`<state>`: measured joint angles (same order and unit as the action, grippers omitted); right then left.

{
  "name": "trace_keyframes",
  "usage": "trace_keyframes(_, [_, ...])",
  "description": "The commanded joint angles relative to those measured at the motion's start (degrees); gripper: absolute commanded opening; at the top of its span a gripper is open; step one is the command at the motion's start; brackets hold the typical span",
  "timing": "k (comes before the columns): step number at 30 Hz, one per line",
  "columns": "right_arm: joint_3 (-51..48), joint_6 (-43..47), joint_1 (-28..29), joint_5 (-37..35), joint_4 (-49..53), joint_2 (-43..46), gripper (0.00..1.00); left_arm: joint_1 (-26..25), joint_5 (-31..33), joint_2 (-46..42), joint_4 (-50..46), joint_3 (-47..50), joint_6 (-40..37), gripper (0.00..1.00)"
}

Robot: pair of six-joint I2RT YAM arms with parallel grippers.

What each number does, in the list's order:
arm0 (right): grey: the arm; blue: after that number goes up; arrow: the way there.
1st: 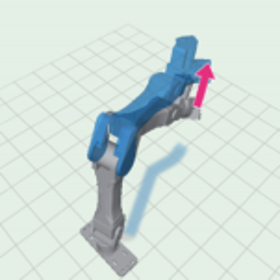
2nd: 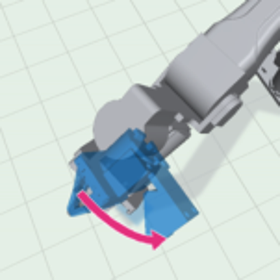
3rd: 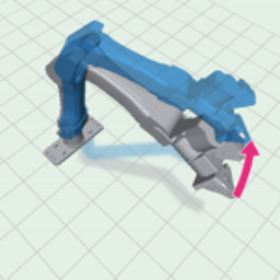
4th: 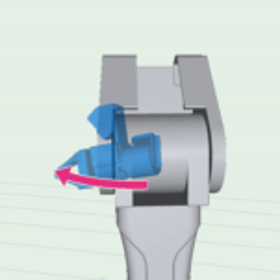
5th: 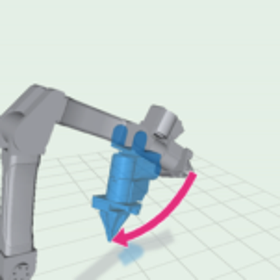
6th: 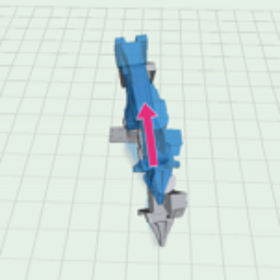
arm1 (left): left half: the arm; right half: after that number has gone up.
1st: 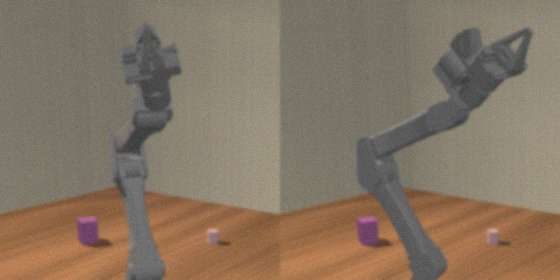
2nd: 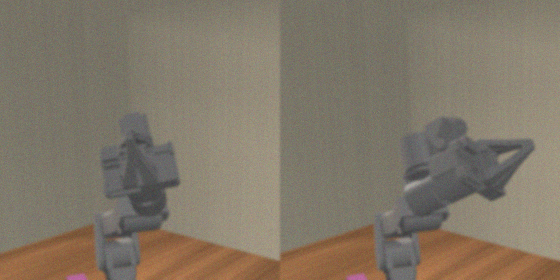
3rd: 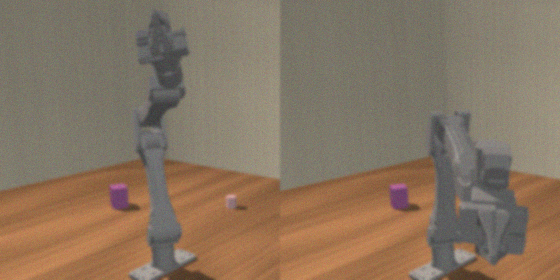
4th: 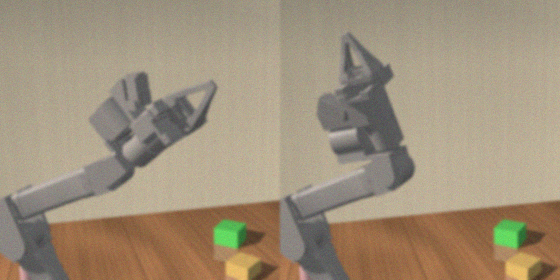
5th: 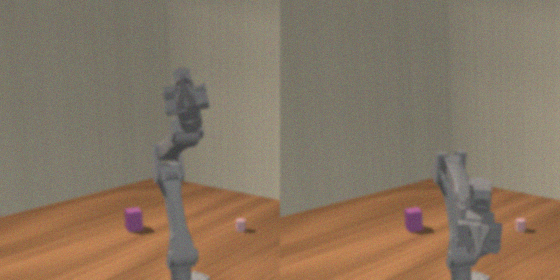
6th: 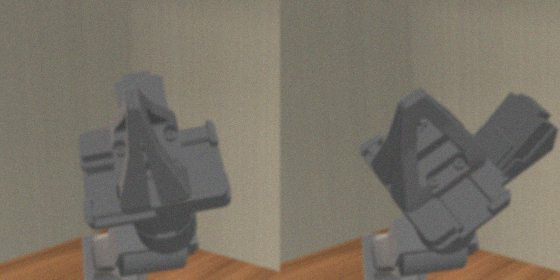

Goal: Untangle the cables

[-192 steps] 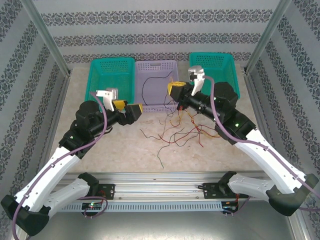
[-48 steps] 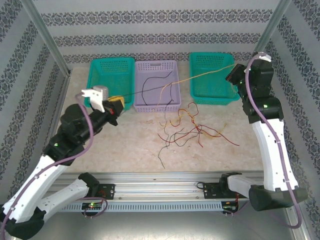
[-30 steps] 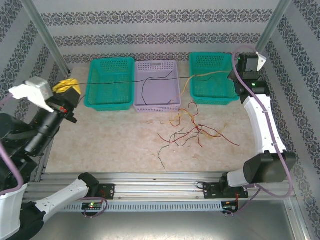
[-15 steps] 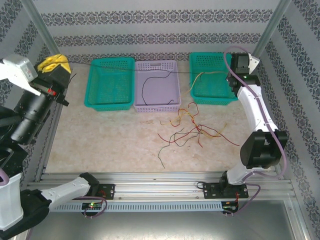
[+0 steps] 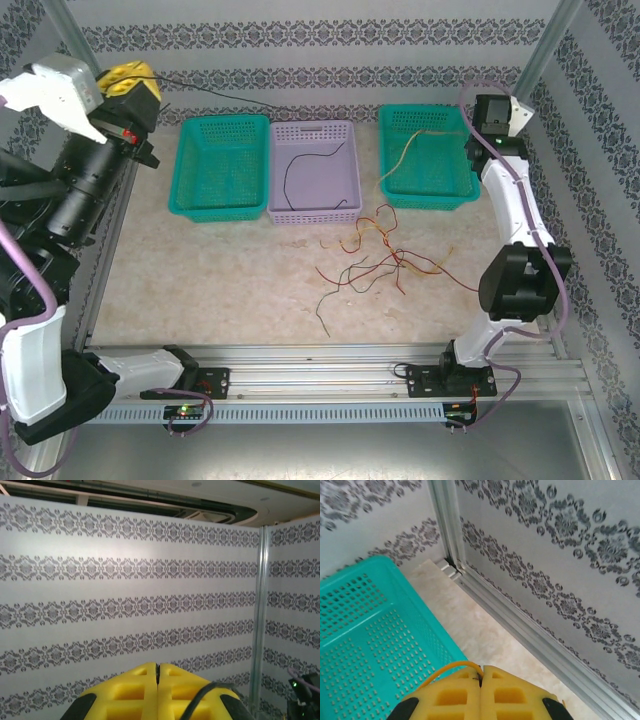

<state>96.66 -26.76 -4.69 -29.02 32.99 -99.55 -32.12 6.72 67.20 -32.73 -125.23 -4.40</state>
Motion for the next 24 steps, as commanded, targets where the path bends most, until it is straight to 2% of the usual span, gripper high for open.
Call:
trace_keyframes(1, [-1.5, -1.7, 1.1, 4.7, -0.4, -0.3, 0.00, 0.7, 0.0, -1.4, 2.1, -1.0, -0.5, 0.00])
trace_keyframes(4, [-3.3, -2.0, 3.4, 6.4, -2.9, 0.6, 0.00, 0.7, -2.1, -2.0, 2.6, 2.7, 2.2, 0.00])
trace_keyframes(8, [-5.0, -5.8, 2.5, 18.2, -4.0, 1.4, 0.00, 0.7, -4.7, -2.8, 4.4, 7.8, 5.1, 0.00])
trace_keyframes(10, [-9.3, -7.1, 2.5, 22.2, -8.3, 4.0, 0.00, 0.7, -6.5, -2.7, 4.6, 9.9, 6.7, 0.00])
trace_keyframes(12, [-13.6, -7.7, 2.7, 27.0, -13.1, 7.0, 0.09, 0.7, -7.6, -2.9, 5.6, 12.6, 8.4, 0.00])
trace_keyframes(15, [-17.0, -7.3, 4.3, 31.7, -14.6, 11.0, 0.24, 0.7, -8.8, -2.7, 6.9, 15.7, 10.1, 0.00])
trace_keyframes(17, [-21.6, -7.2, 5.8, 36.2, -18.5, 15.0, 0.36, 0.6, -10.2, -2.4, 8.1, 17.2, 11.2, 0.00])
trace_keyframes(21, [-29.1, -6.7, 9.0, 43.5, -22.6, 22.6, 0.45, 0.7, -11.7, -1.4, 8.2, 17.3, 12.2, 0.00])
trace_keyframes(24, [-33.8, -5.5, 13.7, 47.6, -24.6, 27.6, 0.50, 0.6, -12.1, -1.2, 8.5, 17.0, 12.3, 0.00])
